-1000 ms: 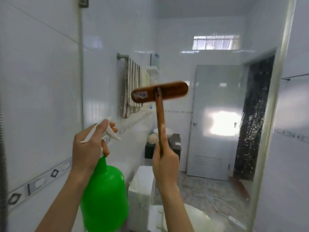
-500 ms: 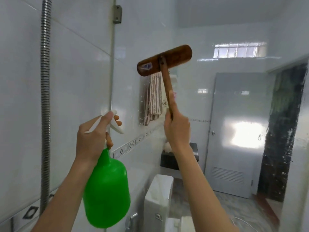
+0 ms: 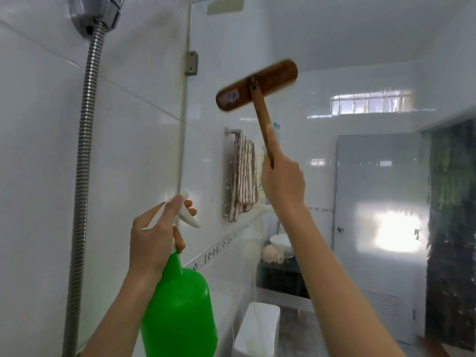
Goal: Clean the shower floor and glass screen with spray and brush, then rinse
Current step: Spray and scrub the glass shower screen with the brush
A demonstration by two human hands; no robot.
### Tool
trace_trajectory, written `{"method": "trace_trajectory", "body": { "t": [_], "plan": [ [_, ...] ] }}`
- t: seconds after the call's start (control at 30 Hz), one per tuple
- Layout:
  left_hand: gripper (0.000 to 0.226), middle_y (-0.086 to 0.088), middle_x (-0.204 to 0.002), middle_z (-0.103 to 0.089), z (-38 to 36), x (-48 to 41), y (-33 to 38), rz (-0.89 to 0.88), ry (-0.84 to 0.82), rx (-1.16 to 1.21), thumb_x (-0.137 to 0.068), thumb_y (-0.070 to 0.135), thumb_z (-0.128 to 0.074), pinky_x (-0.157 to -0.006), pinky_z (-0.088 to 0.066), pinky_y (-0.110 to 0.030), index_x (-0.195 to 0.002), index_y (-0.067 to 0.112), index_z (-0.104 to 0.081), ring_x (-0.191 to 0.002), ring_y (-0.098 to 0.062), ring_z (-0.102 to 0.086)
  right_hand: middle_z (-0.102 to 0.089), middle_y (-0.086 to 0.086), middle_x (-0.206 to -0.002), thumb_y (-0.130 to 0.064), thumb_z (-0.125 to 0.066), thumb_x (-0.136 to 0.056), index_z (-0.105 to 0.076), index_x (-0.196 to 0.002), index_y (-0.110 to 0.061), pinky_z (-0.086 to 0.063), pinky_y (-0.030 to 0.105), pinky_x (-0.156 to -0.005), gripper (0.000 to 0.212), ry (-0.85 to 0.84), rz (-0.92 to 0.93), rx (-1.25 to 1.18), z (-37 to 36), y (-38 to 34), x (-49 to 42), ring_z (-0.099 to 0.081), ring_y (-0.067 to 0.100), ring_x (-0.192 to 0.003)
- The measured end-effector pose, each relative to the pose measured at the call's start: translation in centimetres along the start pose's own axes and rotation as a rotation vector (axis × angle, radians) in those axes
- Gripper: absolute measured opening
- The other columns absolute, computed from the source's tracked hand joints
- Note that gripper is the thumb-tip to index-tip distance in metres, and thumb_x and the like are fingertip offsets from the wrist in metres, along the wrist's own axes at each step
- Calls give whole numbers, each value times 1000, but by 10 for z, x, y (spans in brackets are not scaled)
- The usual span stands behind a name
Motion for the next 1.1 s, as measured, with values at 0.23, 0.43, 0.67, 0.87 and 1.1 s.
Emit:
{"method": "trace_trajectory", "body": {
  "t": [0.23, 0.43, 0.67, 0.87, 1.1],
  "plan": [
    [34, -3, -89, -77, 2, -6, 0, -22, 11, -45, -94, 43, -57, -49, -43, -28, -90, 16, -78, -47, -17, -47, -56, 5, -73, -20, -35, -103, -11, -153, -35, -37, 25, -47, 58, 25, 122, 81, 3, -33, -58, -44, 8, -51],
    [29, -17, -87, -74, 17, -5, 3, -49, 61, -40, -94, 41, -58, -57, -42, -34, -78, 30, -79, -44, -17, -46, -56, 4, -66, -25, -33, -103, -9, -151, -40, -52, 30, -46, 56, -39, 79, -48, -14, 14, 45, -52, 15, -46],
    [27, -25, -89, -71, 29, 8, -6, -23, 87, -78, -93, 44, -59, -59, -42, -36, -77, 34, -79, -46, -19, -47, -58, 2, -74, -25, -35, -103, 2, -150, -41, -58, 32, -54, 62, -92, 174, 75, -54, 7, 87, -58, 14, -52],
    [28, -24, -85, -71, 19, 20, -2, -51, 105, -119, -95, 42, -58, -61, -45, -39, -76, 35, -78, -45, -18, -48, -52, -1, -63, -26, -36, -102, 2, -151, -41, -55, 29, -49, 64, -165, 130, 114, -43, 15, 118, -53, 13, -45],
    [28, -29, -88, -69, 16, 32, 5, -52, 76, -102, -94, 42, -58, -60, -43, -38, -78, 32, -78, -46, -20, -45, -50, 2, -62, -27, -30, -104, -15, -151, -37, -50, 31, -46, 50, -81, 81, 23, -7, 3, 67, -53, 16, -48]
  ]
}}
Point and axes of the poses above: each hand's wrist, its own x-axis away from the middle knuckle, its own z-axis out of the back of the hand, y = z × x, the point moved 2 cm from there along -x, towards the middle knuckle
